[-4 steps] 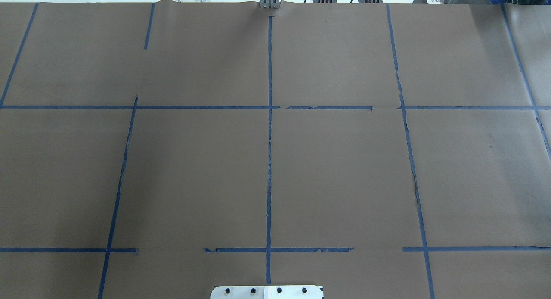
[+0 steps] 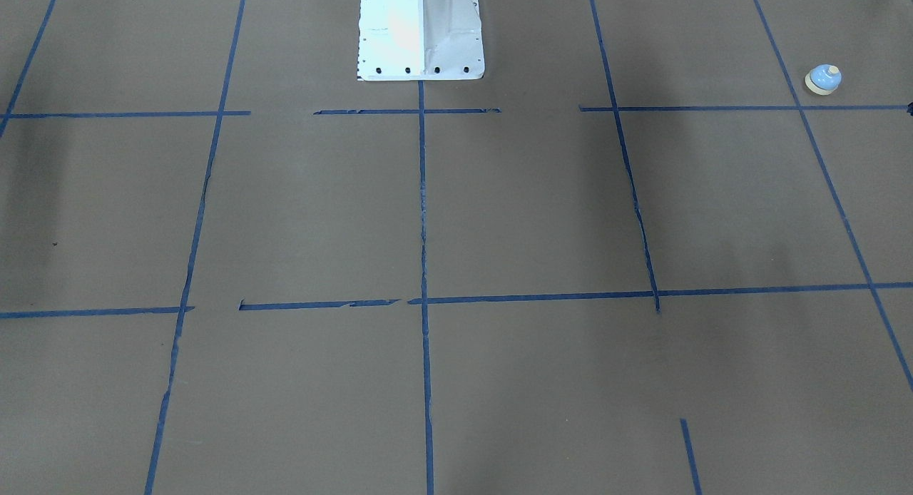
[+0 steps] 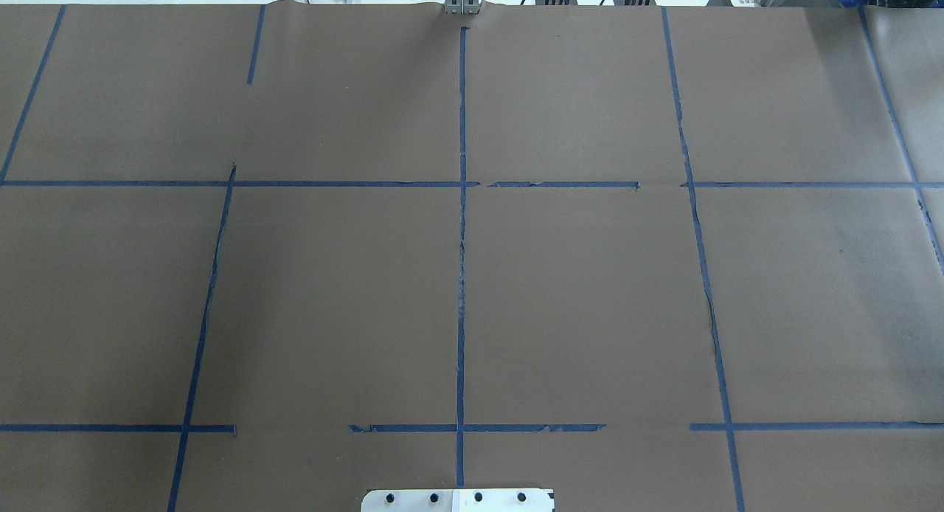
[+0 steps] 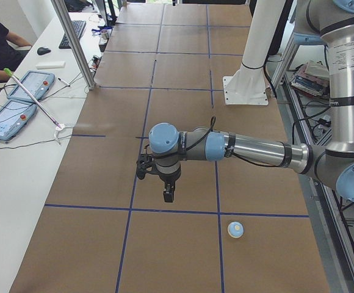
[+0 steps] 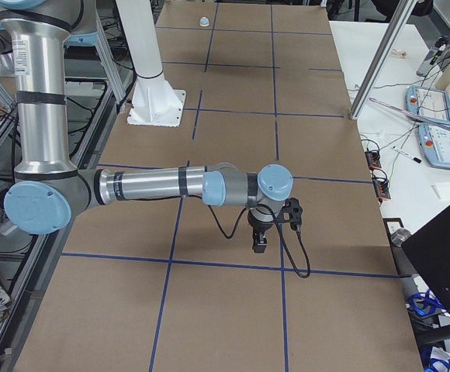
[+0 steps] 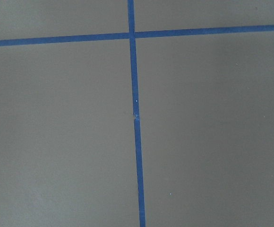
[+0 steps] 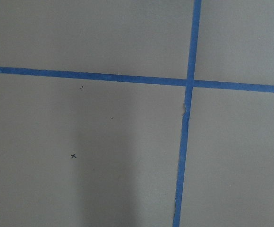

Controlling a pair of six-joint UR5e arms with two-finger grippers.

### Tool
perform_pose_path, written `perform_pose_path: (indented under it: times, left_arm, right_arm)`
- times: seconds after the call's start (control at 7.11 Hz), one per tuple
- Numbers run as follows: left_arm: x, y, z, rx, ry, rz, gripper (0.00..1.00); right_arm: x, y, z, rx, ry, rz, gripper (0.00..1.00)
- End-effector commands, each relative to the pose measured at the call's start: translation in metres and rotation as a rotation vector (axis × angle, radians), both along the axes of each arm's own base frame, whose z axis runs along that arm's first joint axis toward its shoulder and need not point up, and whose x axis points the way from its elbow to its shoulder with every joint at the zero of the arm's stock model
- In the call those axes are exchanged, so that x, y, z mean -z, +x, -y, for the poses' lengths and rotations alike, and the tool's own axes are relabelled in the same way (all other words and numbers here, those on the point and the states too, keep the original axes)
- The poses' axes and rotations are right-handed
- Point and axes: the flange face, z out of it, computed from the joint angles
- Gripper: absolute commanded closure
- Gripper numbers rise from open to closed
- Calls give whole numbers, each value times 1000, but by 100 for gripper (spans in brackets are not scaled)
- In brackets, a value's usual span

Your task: Place and press bell with both arms

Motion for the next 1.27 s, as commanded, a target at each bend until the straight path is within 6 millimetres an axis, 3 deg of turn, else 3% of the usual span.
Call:
perform_pose_path:
  times: [0.0,0.7,0.84,0.99,1.13]
  left_arm:
    - [5,0,-2,-4,10,6,0]
    - [1,7,-11,-15,-1,-4,0]
    - [-10,6,-24,-19,-16,-3,0]
    - [-5,6,-26,-18,-8,-13,0]
    - [1,9,-42,-16,-16,-66,0]
  right_arm:
    - [0,-1,1,1,0,1,0]
    - [-1,-2,-1,4,-2,1,0]
    - [-2,-1,-1,3,-2,1,0]
    - [6,-1,-1,3,13,2,0]
    - [3,-1,-3,3,5,3,0]
